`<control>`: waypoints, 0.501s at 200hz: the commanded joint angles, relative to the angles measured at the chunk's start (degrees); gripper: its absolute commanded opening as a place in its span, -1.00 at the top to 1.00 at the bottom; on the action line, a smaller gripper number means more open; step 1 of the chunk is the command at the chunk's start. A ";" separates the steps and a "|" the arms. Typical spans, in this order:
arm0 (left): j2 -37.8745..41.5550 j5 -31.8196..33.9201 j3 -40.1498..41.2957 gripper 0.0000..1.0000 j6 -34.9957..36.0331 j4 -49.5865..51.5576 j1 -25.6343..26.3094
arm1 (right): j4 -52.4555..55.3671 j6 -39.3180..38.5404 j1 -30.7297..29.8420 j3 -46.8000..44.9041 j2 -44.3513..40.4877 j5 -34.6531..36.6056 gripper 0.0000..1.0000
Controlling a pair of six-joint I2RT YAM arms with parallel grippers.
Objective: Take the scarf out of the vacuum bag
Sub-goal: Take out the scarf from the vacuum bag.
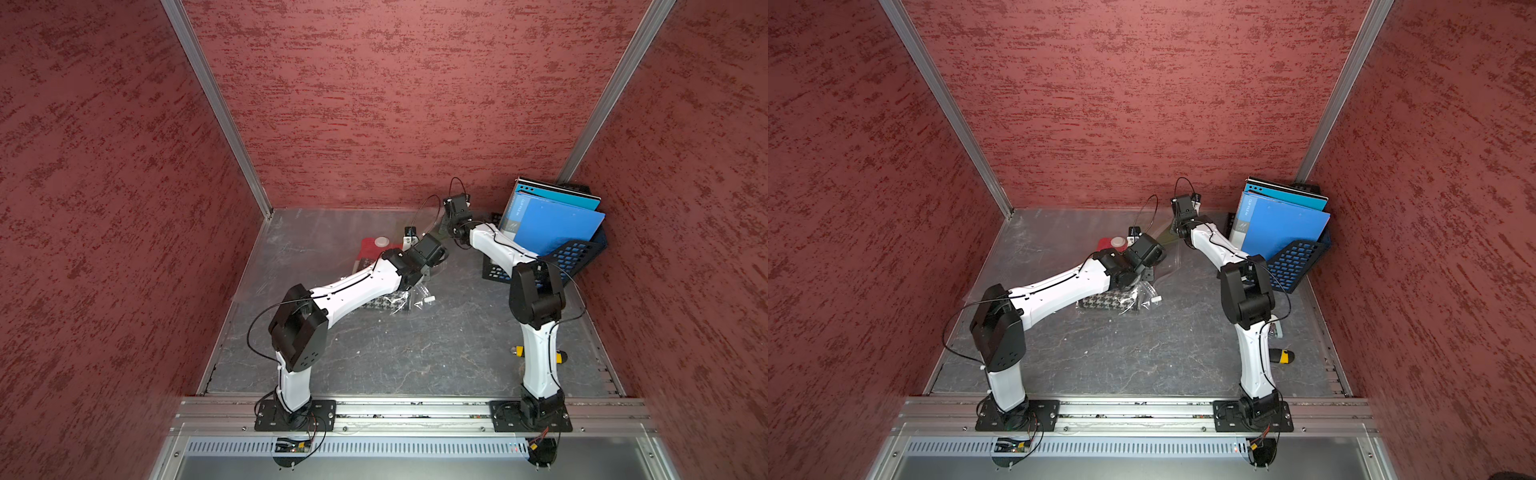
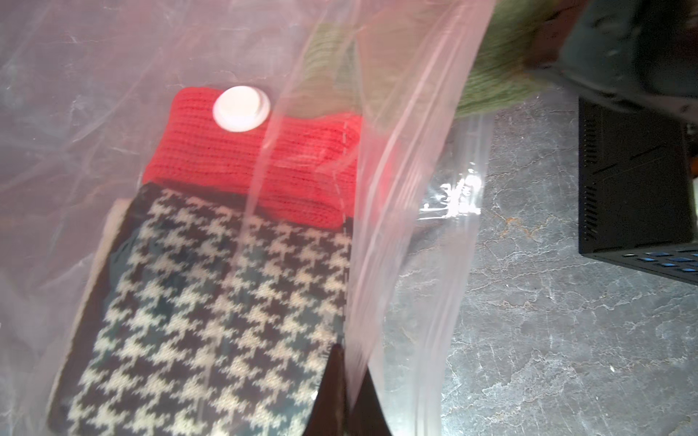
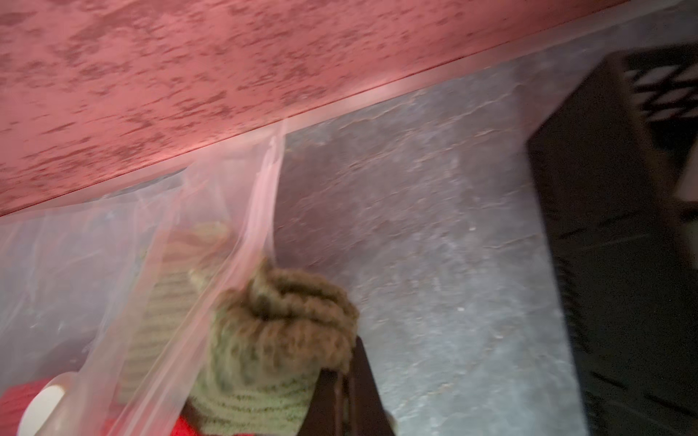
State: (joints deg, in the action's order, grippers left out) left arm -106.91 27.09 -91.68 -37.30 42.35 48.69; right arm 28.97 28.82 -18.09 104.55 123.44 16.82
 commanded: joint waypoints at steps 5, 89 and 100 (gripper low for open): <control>2.03 0.57 1.20 1.00 -0.48 -0.71 -0.75 | 2.67 -0.16 2.53 -1.86 -0.95 1.04 1.00; -3.71 -0.54 -1.09 1.00 0.30 -4.97 -1.86 | 2.66 0.96 0.75 -17.42 -11.13 -5.89 1.00; -4.28 -1.06 -1.62 1.00 0.38 -5.30 -1.78 | 3.55 0.68 0.69 -18.33 -12.55 -2.06 1.00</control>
State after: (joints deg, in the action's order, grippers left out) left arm -108.57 26.68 -91.50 -37.26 39.38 47.29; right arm 31.40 29.58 -16.75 87.46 116.79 8.45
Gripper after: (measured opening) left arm 0.050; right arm 0.048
